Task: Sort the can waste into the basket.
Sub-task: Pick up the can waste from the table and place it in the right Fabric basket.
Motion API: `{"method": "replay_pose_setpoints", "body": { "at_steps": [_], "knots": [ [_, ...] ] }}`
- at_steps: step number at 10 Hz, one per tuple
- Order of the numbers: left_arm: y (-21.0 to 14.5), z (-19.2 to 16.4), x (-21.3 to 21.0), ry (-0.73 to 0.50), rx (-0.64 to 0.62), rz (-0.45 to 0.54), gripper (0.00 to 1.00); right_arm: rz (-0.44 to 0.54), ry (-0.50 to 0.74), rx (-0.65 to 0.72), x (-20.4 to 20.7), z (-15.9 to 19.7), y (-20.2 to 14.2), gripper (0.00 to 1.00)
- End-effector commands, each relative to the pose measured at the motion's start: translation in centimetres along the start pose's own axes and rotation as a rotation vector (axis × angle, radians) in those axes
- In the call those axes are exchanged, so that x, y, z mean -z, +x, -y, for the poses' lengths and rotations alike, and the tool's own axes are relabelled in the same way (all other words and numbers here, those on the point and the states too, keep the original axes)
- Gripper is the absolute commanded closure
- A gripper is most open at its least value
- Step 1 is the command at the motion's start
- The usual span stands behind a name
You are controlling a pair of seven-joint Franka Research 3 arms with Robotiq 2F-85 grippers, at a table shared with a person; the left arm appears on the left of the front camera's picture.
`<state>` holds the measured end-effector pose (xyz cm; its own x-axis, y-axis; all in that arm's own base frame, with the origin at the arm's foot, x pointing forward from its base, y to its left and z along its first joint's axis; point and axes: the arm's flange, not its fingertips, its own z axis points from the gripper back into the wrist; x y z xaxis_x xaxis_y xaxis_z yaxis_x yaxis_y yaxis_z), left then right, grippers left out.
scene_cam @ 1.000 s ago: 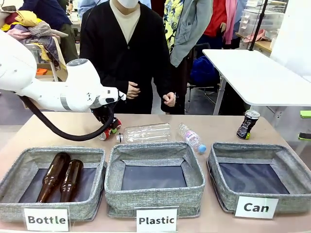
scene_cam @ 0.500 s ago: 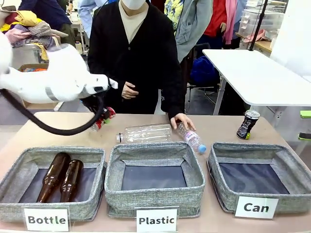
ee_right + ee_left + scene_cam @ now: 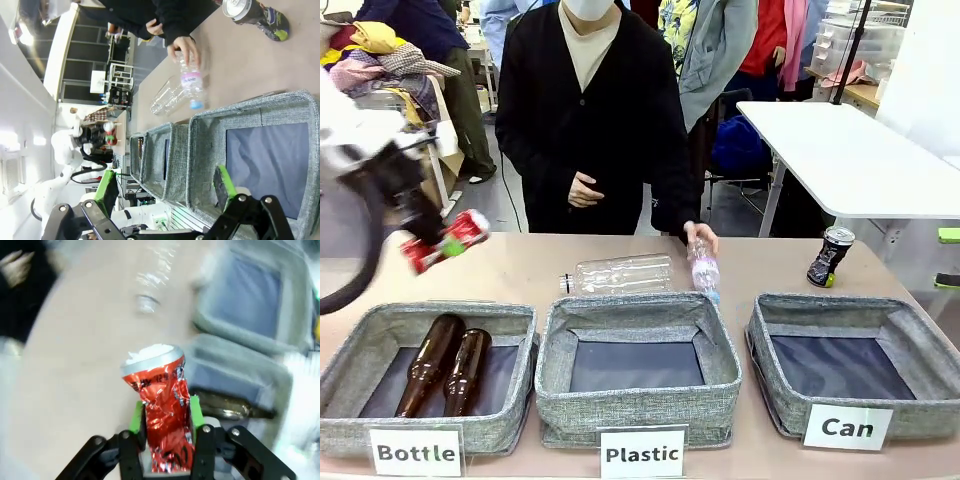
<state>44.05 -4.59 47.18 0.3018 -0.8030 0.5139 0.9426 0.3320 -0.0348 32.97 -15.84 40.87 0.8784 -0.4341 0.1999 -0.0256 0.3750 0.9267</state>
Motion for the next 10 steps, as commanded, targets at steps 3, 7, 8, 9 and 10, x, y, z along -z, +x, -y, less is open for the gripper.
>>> {"method": "replay_pose_setpoints", "body": {
  "at_steps": [3, 7, 8, 9, 10],
  "knots": [
    [-2.7, 2.2, -0.7, -0.05, 0.141, -0.01, 1.0, 0.005, 0.014, -0.012, -0.1, -0.1, 0.1, 0.0],
    [-3.0, 1.4, 0.2, -0.253, 0.2, 0.121, 0.59, 0.005, 0.014, -0.012, -0.1, -0.1, 0.1, 0.0],
    [-0.2, 1.6, 2.4, -0.271, 0.194, 0.126, 0.59, 0.005, 0.014, -0.012, -0.1, -0.1, 0.1, 0.0],
    [2.6, 2.5, 4.4, -0.31, 0.302, 0.081, 0.59, 0.005, 0.014, -0.012, -0.1, -0.1, 0.1, 0.0],
    [5.1, 3.9, 5.7, -0.378, 0.431, 0.033, 0.59, 0.005, 0.014, -0.012, -0.1, -0.1, 0.1, 0.0]
  ]
}}
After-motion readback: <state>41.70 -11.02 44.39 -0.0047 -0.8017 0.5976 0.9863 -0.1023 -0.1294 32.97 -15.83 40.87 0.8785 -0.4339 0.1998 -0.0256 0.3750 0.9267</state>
